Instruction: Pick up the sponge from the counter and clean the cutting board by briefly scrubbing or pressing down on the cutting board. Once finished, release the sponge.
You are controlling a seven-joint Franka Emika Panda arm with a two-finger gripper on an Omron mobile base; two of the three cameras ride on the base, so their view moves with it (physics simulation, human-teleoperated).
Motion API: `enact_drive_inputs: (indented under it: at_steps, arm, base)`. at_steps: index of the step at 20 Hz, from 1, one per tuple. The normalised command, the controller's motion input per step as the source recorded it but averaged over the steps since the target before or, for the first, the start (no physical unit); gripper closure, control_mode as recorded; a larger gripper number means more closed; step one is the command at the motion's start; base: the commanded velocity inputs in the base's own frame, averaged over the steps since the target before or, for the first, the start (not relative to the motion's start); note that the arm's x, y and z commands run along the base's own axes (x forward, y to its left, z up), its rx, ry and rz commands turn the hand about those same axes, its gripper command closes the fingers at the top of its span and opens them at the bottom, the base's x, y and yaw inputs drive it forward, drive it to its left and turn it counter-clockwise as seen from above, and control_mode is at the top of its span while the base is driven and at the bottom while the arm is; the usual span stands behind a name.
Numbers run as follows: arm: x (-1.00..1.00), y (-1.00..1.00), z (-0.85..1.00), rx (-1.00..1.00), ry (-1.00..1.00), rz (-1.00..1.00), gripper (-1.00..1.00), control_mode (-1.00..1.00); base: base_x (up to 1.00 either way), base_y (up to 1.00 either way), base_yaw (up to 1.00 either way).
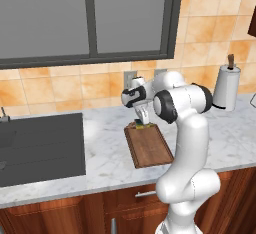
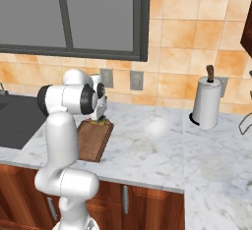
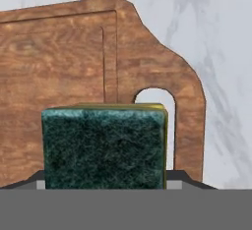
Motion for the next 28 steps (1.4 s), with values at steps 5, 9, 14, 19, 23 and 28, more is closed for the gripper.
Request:
enact_drive_inputs:
  at_steps: [5,9,14,19,23,28]
  arm:
    - [-0.42,0.34,-0.25,0.0,0.0,0.0,1.0,-1.0]
    - [-0.48,0.42,-0.2,0.0,0.0,0.0,1.0,-1.0]
    - [-0.44,0.53,-0.15,0.0,0.0,0.0,1.0,-1.0]
    - [-0.57,0.43,-0.24,0.0,0.0,0.02,1.0,-1.0]
    - [-0.73,0.18,-0.37,0.0,0.0,0.04,1.0,-1.0]
    - [-0.85,0.01,-0.42,0.01,0.0,0.07,1.0,-1.0]
  base:
    - [0.0,0.0,0.0]
    - [0.0,0.0,0.0]
    - [0.0,0.0,0.0]
    - [0.0,0.0,0.0]
    - [0.0,0.0,0.0]
    - [0.0,0.0,0.0]
